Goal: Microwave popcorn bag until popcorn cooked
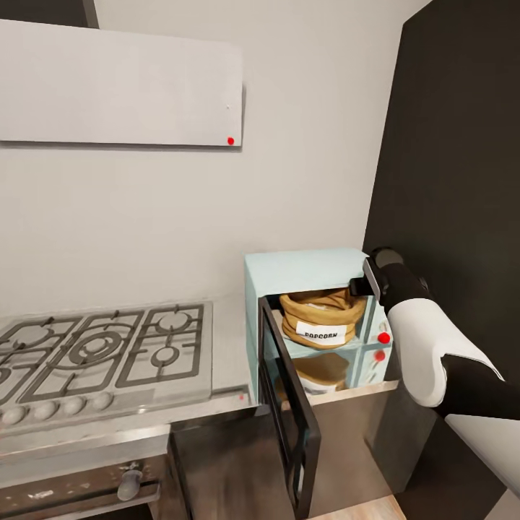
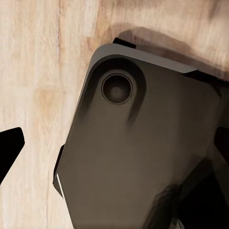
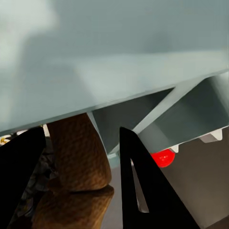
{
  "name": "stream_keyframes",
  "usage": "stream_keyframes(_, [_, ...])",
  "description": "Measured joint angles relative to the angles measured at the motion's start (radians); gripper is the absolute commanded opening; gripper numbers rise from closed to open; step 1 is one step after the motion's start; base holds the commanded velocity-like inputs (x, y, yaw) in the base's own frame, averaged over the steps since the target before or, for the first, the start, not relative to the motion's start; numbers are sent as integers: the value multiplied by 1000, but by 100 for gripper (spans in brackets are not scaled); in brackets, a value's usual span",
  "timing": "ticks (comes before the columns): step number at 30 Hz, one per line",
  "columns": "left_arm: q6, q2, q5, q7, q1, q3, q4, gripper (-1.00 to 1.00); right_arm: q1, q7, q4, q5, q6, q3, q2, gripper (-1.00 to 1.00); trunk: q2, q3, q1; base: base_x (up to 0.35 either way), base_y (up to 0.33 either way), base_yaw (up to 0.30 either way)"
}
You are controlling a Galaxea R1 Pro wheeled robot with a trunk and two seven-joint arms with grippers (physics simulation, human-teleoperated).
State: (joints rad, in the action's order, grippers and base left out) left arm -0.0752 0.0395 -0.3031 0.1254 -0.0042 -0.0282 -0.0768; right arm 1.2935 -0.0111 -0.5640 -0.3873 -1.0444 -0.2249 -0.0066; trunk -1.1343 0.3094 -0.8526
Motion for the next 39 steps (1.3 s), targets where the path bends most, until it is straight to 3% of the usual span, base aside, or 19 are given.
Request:
stream_keyframes(9, [0, 0, 0, 0, 0, 0, 0, 100, 0, 0, 1, -1, 0, 0, 0, -100, 0, 0, 0, 0, 0, 0])
stream_keyframes(10, [0, 0, 0, 0, 0, 0, 0, 100, 0, 0, 1, -1, 0, 0, 0, 100, 0, 0, 0, 0, 0, 0])
stream_keyframes(18, [0, 0, 1, 0, 0, 0, 0, 100, 0, -3, 0, 59, 0, -4, 2, 100, -1, 0, 0, 0, 0, 0])
stream_keyframes(21, [0, 1, 0, 0, 0, 0, 0, 100, 0, -5, -3, 62, 0, -5, 4, 100, 0, 0, 0, -91, 0, 0])
stream_keyframes(23, [0, 3, 0, 1, 0, 0, 0, 100, 0, -2, -17, 19, 0, -2, -1, 100, 0, 0, 0, -295, 0, 0])
stream_keyframes(30, [0, 5, 0, 2, 0, 0, 0, 100, 0, -12, -39, 21, 0, -3, -2, 100, 0, 0, -1, -338, 0, 0])
stream_keyframes(33, [0, 5, 0, 2, 0, 0, 0, 100, 0, -67, -85, 33, 0, -4, -4, 100, 0, 0, -1, -344, 0, 0])
stream_keyframes(34, [0, 5, 0, 2, 0, 0, 0, 100, 0, -125, -115, 42, 0, -4, -14, 100, 0, 0, -1, -344, 0, 0])
stream_keyframes(36, [0, 4, 0, 1, 0, 0, 0, 100, 0, -180, -133, 45, 0, -4, -35, 100, 0, 0, -1, -311, 0, 0])
stream_keyframes(39, [0, 2, 0, 0, 0, 0, 1, 100, -16, -205, -141, 46, 0, -3, -53, 100, 0, 0, 0, -135, 0, 0])
